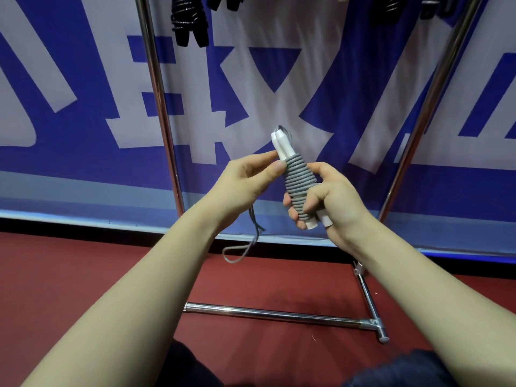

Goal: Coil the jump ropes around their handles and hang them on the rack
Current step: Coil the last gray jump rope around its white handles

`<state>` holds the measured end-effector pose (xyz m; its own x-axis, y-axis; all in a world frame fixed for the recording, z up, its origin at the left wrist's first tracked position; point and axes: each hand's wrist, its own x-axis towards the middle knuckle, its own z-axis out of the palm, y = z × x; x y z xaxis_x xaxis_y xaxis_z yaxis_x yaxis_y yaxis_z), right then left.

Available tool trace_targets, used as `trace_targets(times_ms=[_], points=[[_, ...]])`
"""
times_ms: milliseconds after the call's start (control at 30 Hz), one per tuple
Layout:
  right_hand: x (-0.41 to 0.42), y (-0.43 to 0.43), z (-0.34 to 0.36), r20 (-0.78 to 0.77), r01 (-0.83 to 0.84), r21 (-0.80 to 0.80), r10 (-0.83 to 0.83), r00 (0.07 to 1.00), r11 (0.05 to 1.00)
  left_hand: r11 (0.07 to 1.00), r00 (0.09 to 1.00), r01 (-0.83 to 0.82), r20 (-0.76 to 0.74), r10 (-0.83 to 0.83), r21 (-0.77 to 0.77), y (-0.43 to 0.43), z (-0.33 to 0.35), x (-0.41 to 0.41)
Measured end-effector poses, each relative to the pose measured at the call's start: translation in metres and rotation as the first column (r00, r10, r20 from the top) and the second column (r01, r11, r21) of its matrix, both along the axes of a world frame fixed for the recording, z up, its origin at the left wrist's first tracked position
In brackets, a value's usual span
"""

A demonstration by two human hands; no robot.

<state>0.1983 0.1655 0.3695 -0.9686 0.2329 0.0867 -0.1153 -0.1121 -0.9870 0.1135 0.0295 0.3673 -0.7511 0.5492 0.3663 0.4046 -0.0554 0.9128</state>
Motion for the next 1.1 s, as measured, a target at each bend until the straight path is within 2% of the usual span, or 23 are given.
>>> trace_targets(times_ms=[100,200,267,367,467,533,567,633,767,833,900,967,1033,1100], points=[[0.002,0.004,0.000,-0.016,-0.100,-0.067,0.099,0.995,0.993,0.996,0.999,0.040,-0.031,-0.043,-0.082,-0.002,0.004,0.005],[0.006,0.004,0.003,-0.029,-0.185,-0.116,0.183,0.983,0.976,0.998,0.998,0.047,-0.035,-0.049,-0.046,-0.003,0.007,0.008],[0.008,0.004,0.004,0.000,-0.214,-0.150,0.217,0.976,0.965,0.999,0.998,-0.002,-0.069,-0.001,-0.040,-0.003,0.009,0.009],[0.008,0.003,0.005,0.094,-0.220,-0.159,0.237,0.967,0.962,0.988,0.986,-0.104,-0.145,0.087,-0.113,-0.002,0.006,0.007],[0.002,0.003,0.002,0.131,-0.186,0.002,0.184,0.974,0.983,0.980,0.983,-0.145,-0.135,0.127,-0.135,-0.002,0.003,0.007],[-0.001,0.001,-0.003,0.116,-0.117,0.257,0.089,0.989,0.959,0.978,0.979,-0.184,-0.107,0.174,-0.095,0.000,0.003,0.008],[-0.002,0.000,-0.004,0.080,-0.043,0.418,0.010,0.997,0.907,0.974,0.973,-0.213,-0.107,0.205,-0.077,0.001,0.004,0.009],[-0.003,-0.005,-0.009,-0.076,0.134,0.679,-0.113,0.991,0.721,0.960,0.955,-0.275,-0.133,0.266,-0.051,0.003,0.005,0.008],[-0.007,-0.016,-0.013,-0.283,0.358,0.865,-0.249,0.926,0.352,0.934,0.929,-0.358,-0.106,0.354,-0.016,0.009,0.003,0.012],[-0.009,-0.018,-0.015,-0.324,0.391,0.893,-0.285,0.902,0.223,0.925,0.923,-0.380,-0.069,0.378,-0.010,0.013,0.001,0.014],[-0.009,-0.020,-0.016,-0.328,0.382,0.912,-0.292,0.899,0.151,0.925,0.923,-0.381,-0.059,0.380,0.004,0.014,0.001,0.014],[-0.011,-0.020,-0.016,-0.310,0.356,0.926,-0.288,0.906,0.123,0.931,0.927,-0.364,-0.088,0.364,0.017,0.013,0.002,0.016],[-0.011,-0.017,-0.013,-0.286,0.345,0.924,-0.302,0.910,0.166,0.942,0.937,-0.336,-0.099,0.335,0.007,0.009,0.002,0.018],[-0.008,-0.014,-0.012,-0.244,0.332,0.901,-0.309,0.919,0.279,0.960,0.958,-0.276,-0.089,0.272,-0.043,0.005,0.003,0.017]])
